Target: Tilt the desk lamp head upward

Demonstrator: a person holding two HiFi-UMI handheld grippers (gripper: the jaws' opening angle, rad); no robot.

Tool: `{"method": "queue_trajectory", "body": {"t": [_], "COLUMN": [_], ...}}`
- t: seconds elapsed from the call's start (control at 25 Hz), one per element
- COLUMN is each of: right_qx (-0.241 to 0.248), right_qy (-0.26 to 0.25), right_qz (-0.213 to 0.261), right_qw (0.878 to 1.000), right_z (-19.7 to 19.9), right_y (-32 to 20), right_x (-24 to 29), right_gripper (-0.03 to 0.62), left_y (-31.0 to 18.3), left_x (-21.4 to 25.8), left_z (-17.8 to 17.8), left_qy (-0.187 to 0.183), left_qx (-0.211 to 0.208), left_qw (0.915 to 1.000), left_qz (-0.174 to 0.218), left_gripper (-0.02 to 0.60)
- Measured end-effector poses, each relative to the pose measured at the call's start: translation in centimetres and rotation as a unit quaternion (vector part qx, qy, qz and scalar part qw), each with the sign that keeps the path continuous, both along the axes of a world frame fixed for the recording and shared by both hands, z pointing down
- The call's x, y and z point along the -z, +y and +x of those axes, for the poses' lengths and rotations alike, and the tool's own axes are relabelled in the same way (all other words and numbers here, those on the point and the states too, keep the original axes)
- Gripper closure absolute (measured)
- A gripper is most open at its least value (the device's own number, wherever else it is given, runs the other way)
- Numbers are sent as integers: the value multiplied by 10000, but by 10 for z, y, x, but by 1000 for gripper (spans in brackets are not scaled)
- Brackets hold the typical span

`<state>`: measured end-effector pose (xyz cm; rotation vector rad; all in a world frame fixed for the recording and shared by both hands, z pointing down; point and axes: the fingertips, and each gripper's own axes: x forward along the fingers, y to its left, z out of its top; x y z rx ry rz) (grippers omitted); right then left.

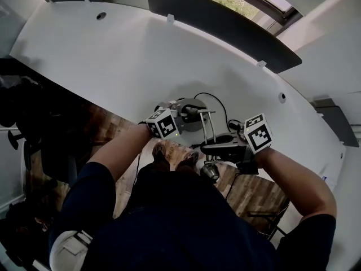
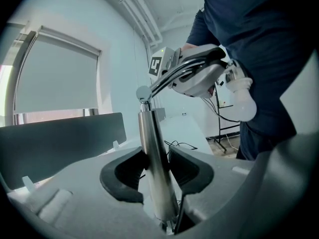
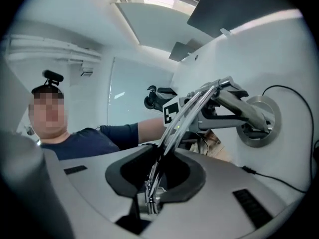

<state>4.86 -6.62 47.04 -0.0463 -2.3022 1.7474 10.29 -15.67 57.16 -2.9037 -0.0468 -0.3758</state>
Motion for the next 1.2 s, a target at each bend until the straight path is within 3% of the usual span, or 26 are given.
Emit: {"method": "queue_trajectory", "body": {"t": [0.28, 0.52, 0.8, 1.2], "right_qx": [-328, -288, -225, -181], "right_qy": [-131, -109, 1, -115], "right_qz": [-651, -994, -1107, -1112], "right_qw": [9973, 9946, 9936, 9936], "right_z": [-1, 0, 1, -3], "right_y": [-16, -25, -34, -28], "right_x": [30, 44, 48, 46], "right_gripper": [516, 503, 494, 484], "left_y": [3, 5, 3, 10], "left_x": [-1, -2, -2, -3], "left_z": [1, 3, 2, 0], "left_qy": [-62, -12, 25, -341], "left_qx": [-102, -141, -92, -339], "left_qw": [9997, 9996, 9993, 9978], "left_qz": [191, 248, 350, 458], "left_gripper": [428, 428, 423, 419]}}
